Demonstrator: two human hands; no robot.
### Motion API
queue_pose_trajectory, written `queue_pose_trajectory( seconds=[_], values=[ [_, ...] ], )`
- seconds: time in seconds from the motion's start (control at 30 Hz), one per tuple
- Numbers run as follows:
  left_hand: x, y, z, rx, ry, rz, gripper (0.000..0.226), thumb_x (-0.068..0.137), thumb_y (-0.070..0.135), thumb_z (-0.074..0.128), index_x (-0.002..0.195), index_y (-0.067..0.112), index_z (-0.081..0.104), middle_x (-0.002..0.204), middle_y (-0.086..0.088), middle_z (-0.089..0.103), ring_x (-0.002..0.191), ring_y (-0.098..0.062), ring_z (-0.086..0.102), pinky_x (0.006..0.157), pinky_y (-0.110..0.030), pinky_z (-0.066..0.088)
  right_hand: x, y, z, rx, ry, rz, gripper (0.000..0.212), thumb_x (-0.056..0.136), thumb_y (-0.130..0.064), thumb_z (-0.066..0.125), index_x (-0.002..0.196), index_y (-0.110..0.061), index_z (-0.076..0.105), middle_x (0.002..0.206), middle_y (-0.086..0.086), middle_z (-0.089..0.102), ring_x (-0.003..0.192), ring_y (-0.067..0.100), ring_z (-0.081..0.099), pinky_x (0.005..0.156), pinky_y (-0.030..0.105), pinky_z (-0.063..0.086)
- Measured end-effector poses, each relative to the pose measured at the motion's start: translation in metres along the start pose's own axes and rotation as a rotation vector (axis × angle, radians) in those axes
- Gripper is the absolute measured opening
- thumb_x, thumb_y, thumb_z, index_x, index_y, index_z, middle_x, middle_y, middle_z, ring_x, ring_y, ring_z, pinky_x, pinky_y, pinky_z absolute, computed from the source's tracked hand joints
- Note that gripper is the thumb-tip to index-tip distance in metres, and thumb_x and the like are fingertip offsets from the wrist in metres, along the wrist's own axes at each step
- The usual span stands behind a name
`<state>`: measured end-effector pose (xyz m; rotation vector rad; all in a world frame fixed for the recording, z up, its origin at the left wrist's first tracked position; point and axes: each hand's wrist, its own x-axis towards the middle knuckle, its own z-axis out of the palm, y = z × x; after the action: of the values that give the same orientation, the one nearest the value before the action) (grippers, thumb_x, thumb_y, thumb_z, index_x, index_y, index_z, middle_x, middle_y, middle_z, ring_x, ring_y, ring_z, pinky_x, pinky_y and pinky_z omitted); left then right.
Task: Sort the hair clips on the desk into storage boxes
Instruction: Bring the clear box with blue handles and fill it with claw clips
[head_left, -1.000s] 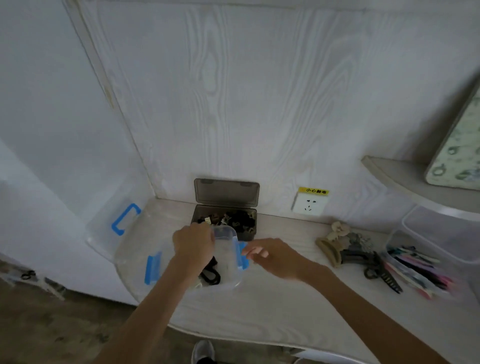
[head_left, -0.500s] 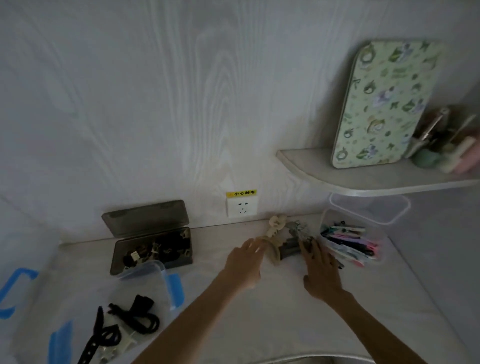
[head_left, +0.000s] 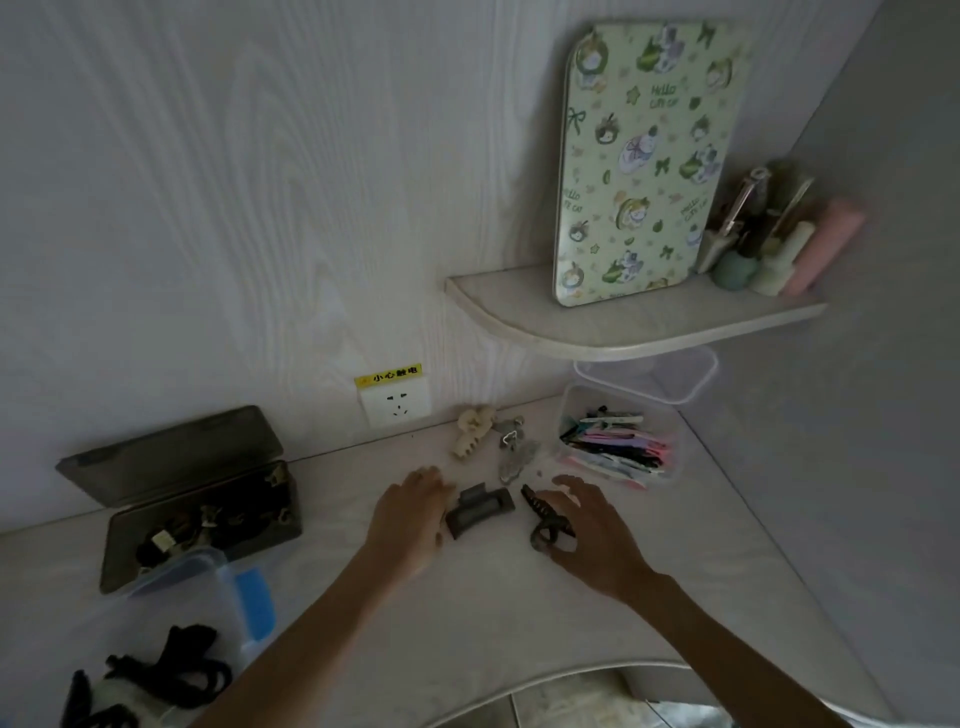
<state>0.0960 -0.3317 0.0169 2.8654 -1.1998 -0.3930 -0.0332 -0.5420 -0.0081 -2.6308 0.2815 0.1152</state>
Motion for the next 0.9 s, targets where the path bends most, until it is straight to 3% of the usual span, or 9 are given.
queue_pose_trajectory(
  seconds=[0.17, 0.27, 0.33, 0.47, 0.57, 0.63, 0.77, 0.83, 0.9],
  values=[
    [-0.02, -0.016, 0.01, -0.134, -0.047, -0.055, 0.01, 0.089, 0.005, 0.051, 0.09, 0.015, 0.051, 0.118, -0.002, 0.045, 0.08, -0.004, 0.043, 0.063, -0.021, 0.043, -0.013, -0.003, -0.003, 0.034, -0.149, 0.155, 0.06, 0.087, -0.041, 0.058, 0.14, -0.033, 0.029, 0.125, -0.002, 0.054, 0.111, 0.016, 0.052, 0.083, 0.025, 0.043],
    [-0.035, -0.021, 0.015, -0.166, -0.043, -0.057, 0.024, 0.089, 0.007, 0.048, 0.07, 0.022, 0.047, 0.102, -0.002, 0.053, 0.083, -0.011, 0.051, 0.056, -0.015, 0.033, -0.008, -0.011, -0.015, 0.08, -0.29, 0.25, 0.061, 0.085, -0.04, 0.062, 0.136, -0.028, 0.032, 0.127, 0.005, 0.057, 0.109, 0.023, 0.057, 0.08, 0.026, 0.042],
    [-0.049, -0.023, 0.017, -0.278, 0.01, -0.094, 0.019, 0.088, 0.008, 0.052, 0.079, 0.023, 0.059, 0.099, 0.005, 0.059, 0.085, -0.01, 0.056, 0.057, -0.011, 0.03, -0.003, -0.024, -0.026, 0.14, -0.325, 0.288, 0.058, 0.085, -0.043, 0.061, 0.135, -0.026, 0.037, 0.129, 0.007, 0.056, 0.11, 0.023, 0.057, 0.085, 0.027, 0.044],
    [-0.083, -0.027, 0.005, -0.675, 0.241, -0.229, 0.015, 0.086, 0.035, 0.063, 0.1, 0.033, 0.067, 0.09, 0.026, 0.062, 0.081, 0.006, 0.061, 0.072, -0.008, 0.047, 0.006, -0.083, -0.045, 0.436, -0.315, 0.253, 0.056, 0.087, -0.038, 0.06, 0.132, -0.016, 0.035, 0.119, 0.009, 0.061, 0.088, 0.016, 0.064, 0.069, 0.021, 0.051],
    [-0.121, -0.04, -0.012, -0.892, 0.475, -0.315, 0.024, 0.08, 0.058, 0.06, 0.098, 0.043, 0.061, 0.091, 0.022, 0.067, 0.087, 0.004, 0.063, 0.076, -0.021, 0.053, 0.014, -0.139, -0.042, 0.52, -0.351, 0.148, 0.057, 0.087, -0.033, 0.062, 0.131, -0.01, 0.035, 0.117, 0.009, 0.063, 0.092, 0.02, 0.066, 0.077, 0.028, 0.053],
    [-0.148, -0.053, -0.023, -0.971, 0.624, -0.421, 0.031, 0.076, 0.062, 0.061, 0.1, 0.043, 0.061, 0.092, 0.02, 0.068, 0.087, 0.003, 0.064, 0.072, -0.018, 0.052, 0.018, -0.177, -0.037, 0.553, -0.374, 0.085, 0.052, 0.087, -0.033, 0.062, 0.129, -0.013, 0.038, 0.105, 0.002, 0.061, 0.082, 0.014, 0.063, 0.062, 0.018, 0.049],
    [-0.216, -0.091, -0.027, -1.187, 0.871, -0.612, 0.023, 0.078, 0.021, 0.073, 0.1, 0.024, 0.067, 0.091, 0.008, 0.073, 0.085, -0.003, 0.068, 0.072, -0.013, 0.055, 0.021, -0.263, -0.016, 0.364, -0.479, -0.12, 0.044, 0.086, -0.039, 0.062, 0.117, -0.01, 0.055, 0.096, 0.006, 0.061, 0.086, 0.02, 0.062, 0.07, 0.026, 0.048],
    [-0.246, -0.11, -0.021, -1.225, 0.86, -0.67, 0.026, 0.077, 0.01, 0.073, 0.098, 0.023, 0.066, 0.094, 0.004, 0.073, 0.085, -0.003, 0.069, 0.071, -0.012, 0.054, 0.017, -0.303, -0.004, 0.165, -0.514, -0.277, 0.038, 0.087, -0.046, 0.058, 0.104, -0.012, 0.061, 0.1, 0.007, 0.062, 0.096, 0.024, 0.062, 0.067, 0.026, 0.043],
    [-0.26, -0.122, -0.015, -1.226, 0.74, -0.704, 0.027, 0.081, 0.009, 0.07, 0.1, 0.027, 0.063, 0.097, 0.002, 0.072, 0.083, -0.003, 0.069, 0.075, -0.016, 0.055, 0.015, -0.33, 0.014, 0.068, -0.533, -0.351, 0.042, 0.088, -0.044, 0.056, 0.122, -0.019, 0.053, 0.117, 0.001, 0.057, 0.105, 0.016, 0.056, 0.067, 0.019, 0.04]
  ],
)
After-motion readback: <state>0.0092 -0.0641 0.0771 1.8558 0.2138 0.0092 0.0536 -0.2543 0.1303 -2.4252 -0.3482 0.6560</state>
